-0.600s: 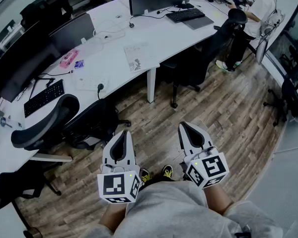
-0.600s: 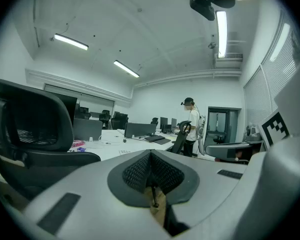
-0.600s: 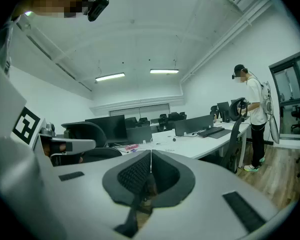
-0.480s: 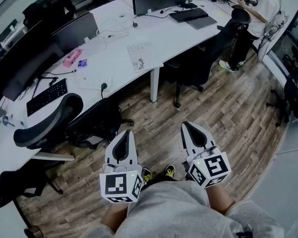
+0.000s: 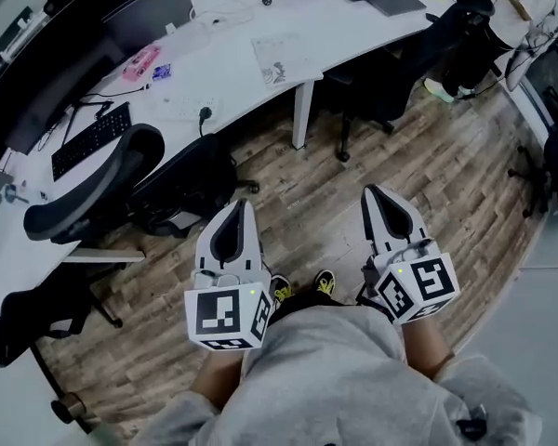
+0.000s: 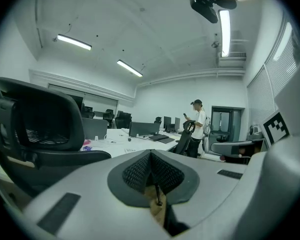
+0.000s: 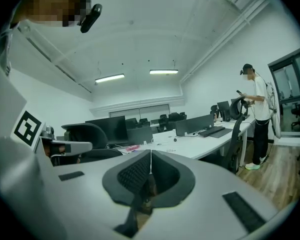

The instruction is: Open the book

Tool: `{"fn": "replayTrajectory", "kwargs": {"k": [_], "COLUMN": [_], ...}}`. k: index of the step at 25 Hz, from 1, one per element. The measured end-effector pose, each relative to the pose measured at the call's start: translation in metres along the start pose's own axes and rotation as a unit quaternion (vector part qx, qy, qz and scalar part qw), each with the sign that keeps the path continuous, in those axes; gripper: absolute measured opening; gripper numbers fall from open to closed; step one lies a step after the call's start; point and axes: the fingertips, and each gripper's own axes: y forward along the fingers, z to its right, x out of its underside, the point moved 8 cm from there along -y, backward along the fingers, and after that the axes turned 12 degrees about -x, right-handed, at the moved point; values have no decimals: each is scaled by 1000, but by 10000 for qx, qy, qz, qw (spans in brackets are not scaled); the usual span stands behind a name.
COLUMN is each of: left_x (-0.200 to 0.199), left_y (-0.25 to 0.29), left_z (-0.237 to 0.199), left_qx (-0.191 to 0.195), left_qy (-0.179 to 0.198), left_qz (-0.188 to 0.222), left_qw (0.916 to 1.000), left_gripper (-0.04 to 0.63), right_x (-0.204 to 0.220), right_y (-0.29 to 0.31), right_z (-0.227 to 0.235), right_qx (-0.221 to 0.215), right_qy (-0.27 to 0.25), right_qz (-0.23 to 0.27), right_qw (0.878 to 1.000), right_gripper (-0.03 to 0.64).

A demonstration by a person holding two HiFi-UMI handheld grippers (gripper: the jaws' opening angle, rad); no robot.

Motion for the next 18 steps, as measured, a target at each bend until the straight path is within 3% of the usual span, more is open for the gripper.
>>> {"fn": "replayTrajectory", "kwargs": {"k": [18], "left_x": [9], "left_y": [-24], "left_z": [-45], "left_qx": [-37], "left_qy": [-111], "left_qz": [-10], "left_qw": [9999], "left_gripper": [9], "right_x": [1], "right_y": [-5], "right_z": [-33], "right_qx": [69], "right_qy": [-146], "right_qz": [-117], "right_qw": [9998], "right_gripper": [26]}}
